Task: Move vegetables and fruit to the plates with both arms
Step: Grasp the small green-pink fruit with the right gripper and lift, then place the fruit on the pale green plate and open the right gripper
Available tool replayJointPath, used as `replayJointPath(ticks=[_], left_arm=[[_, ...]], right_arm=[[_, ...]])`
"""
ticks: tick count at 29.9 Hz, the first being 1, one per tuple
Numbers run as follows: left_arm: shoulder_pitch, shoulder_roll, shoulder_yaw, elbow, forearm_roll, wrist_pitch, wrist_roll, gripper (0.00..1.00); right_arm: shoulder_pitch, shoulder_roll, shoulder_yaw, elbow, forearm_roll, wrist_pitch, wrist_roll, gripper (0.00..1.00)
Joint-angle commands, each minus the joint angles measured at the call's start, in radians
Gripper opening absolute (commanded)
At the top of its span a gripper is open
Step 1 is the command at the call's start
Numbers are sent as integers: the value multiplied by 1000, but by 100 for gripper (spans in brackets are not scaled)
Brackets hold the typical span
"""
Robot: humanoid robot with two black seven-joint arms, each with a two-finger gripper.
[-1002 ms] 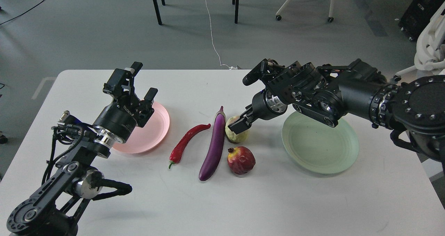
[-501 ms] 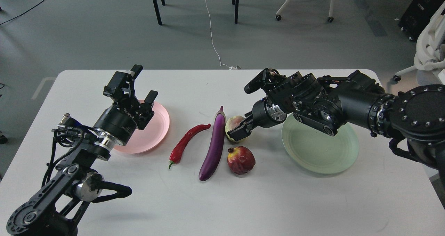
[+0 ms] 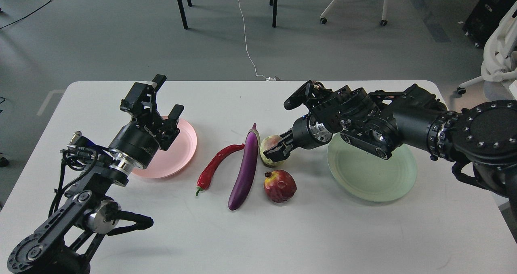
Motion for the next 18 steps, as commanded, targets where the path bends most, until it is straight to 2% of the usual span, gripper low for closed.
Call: replayJointPath(ticks=[1,8,13,18], left_arm=[[0,0,0,-8,0,0,0,99],[0,-5,6,-10,-1,0,0,99],[0,-8,12,-10,0,-1,0,99],[0,-11,15,-13,0,-2,0,99]], right_arm=[[70,-67,-8,76,-2,2,0,50],[185,-345,-36,260,-26,3,0,50],[178,-526,-35,320,-179,2,0,50],[115,-601,-35,316,-209,2,0,50]])
